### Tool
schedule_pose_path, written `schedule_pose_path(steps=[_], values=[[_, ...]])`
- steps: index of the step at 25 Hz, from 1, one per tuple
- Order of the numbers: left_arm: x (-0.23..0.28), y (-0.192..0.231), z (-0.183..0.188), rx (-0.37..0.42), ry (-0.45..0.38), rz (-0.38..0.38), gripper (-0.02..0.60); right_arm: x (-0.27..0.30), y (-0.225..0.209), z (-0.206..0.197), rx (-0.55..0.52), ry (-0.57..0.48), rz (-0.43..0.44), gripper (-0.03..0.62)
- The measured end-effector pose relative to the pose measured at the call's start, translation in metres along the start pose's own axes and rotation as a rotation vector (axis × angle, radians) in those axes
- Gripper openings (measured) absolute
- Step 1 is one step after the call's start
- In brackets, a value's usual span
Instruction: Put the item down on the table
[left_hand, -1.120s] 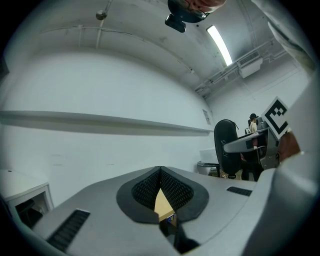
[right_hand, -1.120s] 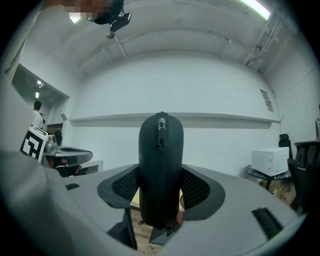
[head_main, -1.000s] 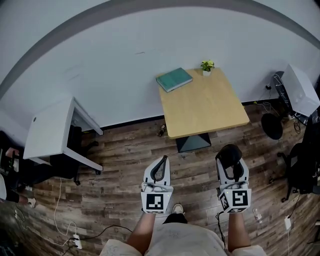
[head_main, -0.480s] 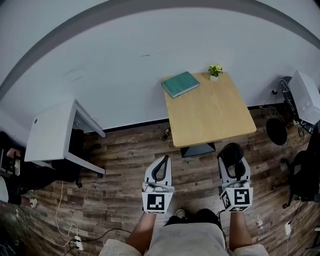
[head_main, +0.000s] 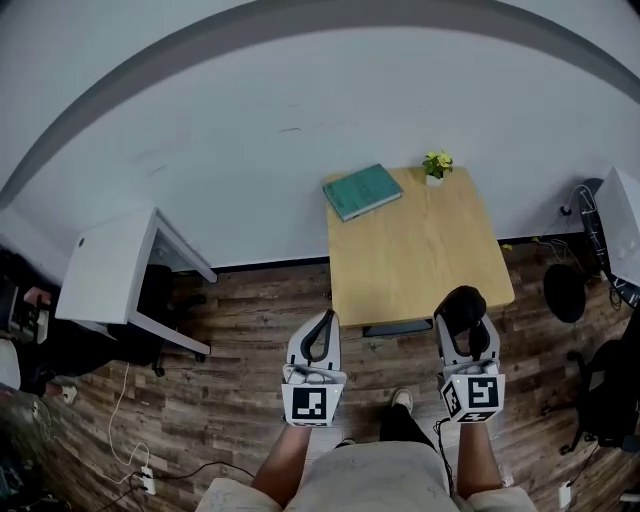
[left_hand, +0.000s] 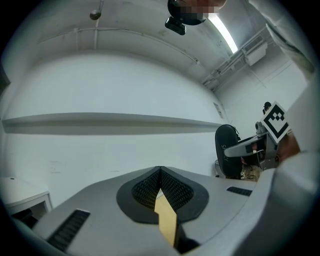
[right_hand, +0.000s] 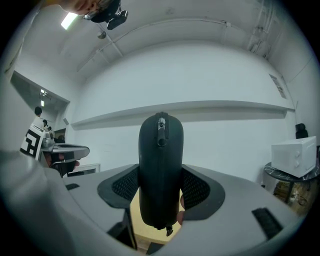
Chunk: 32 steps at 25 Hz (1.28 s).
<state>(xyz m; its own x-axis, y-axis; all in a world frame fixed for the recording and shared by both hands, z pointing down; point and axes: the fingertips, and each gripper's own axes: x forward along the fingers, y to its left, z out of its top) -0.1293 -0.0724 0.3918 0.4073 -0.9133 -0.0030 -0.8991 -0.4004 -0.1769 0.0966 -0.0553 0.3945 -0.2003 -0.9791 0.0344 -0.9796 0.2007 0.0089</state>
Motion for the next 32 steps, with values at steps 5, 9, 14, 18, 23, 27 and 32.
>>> schedule_pose_path(steps=[5, 9, 14, 18, 23, 27, 32], values=[[0.055, -0.021, 0.018, 0.003, -0.014, 0.038, 0.008, 0.038, -0.052, 0.009, 0.008, -0.018, 0.029, 0.258], [0.095, -0.037, 0.021, 0.010, -0.014, 0.055, 0.008, 0.064, -0.088, 0.009, 0.011, -0.018, 0.044, 0.258], [0.133, -0.052, 0.022, 0.010, -0.008, 0.075, 0.008, 0.088, -0.125, 0.004, 0.020, -0.014, 0.060, 0.258], [0.152, -0.062, 0.021, 0.023, -0.004, 0.088, 0.008, 0.101, -0.145, 0.000, 0.027, -0.016, 0.077, 0.258], [0.163, -0.062, 0.014, 0.024, 0.007, 0.107, 0.008, 0.118, -0.151, -0.008, 0.026, -0.007, 0.099, 0.258], [0.167, -0.056, 0.009, 0.018, -0.003, 0.121, 0.008, 0.127, -0.148, -0.011, 0.015, -0.008, 0.111, 0.258], [0.168, -0.043, 0.001, 0.014, -0.015, 0.135, 0.008, 0.136, -0.140, -0.014, 0.001, -0.010, 0.111, 0.257]])
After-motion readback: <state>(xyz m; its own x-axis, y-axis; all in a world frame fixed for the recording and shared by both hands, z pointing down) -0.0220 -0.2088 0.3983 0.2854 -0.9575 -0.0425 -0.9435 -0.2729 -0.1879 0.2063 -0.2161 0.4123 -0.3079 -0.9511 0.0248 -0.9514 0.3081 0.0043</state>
